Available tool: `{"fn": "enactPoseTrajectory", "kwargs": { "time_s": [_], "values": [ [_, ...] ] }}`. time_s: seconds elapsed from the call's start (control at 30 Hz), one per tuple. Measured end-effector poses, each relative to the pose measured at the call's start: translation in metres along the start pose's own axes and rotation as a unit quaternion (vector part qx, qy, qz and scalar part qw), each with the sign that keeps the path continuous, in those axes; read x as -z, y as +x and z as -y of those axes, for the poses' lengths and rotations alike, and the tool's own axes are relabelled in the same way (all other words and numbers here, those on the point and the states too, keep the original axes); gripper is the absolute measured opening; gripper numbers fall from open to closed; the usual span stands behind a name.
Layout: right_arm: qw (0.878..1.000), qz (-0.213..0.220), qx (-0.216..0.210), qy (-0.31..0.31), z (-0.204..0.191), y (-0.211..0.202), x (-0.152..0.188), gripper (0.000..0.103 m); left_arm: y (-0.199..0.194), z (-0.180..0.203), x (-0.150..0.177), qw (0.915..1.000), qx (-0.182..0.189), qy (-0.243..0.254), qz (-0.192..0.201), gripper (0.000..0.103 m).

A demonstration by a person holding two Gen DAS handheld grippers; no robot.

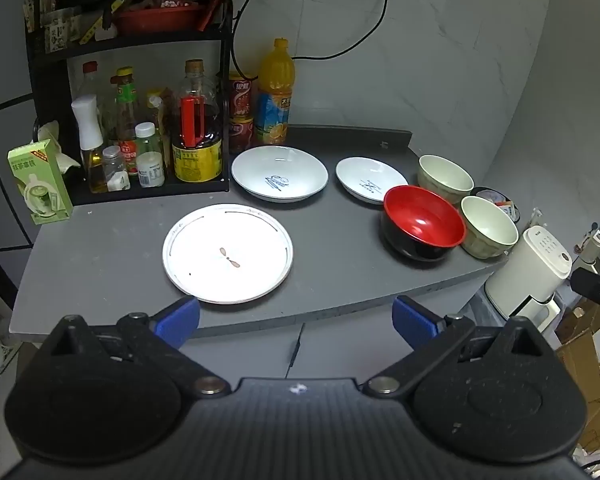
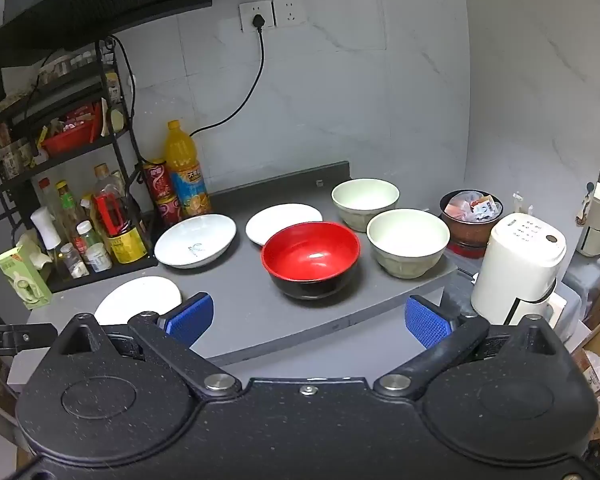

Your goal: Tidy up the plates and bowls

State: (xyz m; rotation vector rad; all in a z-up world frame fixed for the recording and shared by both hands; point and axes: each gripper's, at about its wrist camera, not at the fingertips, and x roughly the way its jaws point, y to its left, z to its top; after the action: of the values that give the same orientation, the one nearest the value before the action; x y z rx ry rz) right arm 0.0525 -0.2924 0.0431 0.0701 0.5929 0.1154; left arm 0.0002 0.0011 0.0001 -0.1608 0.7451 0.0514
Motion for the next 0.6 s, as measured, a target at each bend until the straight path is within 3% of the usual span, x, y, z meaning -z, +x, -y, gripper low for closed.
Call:
{"fn": "enactPoseTrajectory", "kwargs": {
  "time_s": [0.17, 0.6],
  "values": [
    [1.000, -0.026, -0.007, 0.010, 0.002, 0.003, -0.008, 0.103, -0.003, -0.002, -0.001, 1.0000, 0.002, -0.010, -0.001, 0.102],
    [0.999, -0.031, -0.003, 0.004, 0.002, 0.006, -0.009, 0.103, 0.001, 0.017, -0.003, 0.9999, 0.009, 0.009, -0.001, 0.102]
  ]
}}
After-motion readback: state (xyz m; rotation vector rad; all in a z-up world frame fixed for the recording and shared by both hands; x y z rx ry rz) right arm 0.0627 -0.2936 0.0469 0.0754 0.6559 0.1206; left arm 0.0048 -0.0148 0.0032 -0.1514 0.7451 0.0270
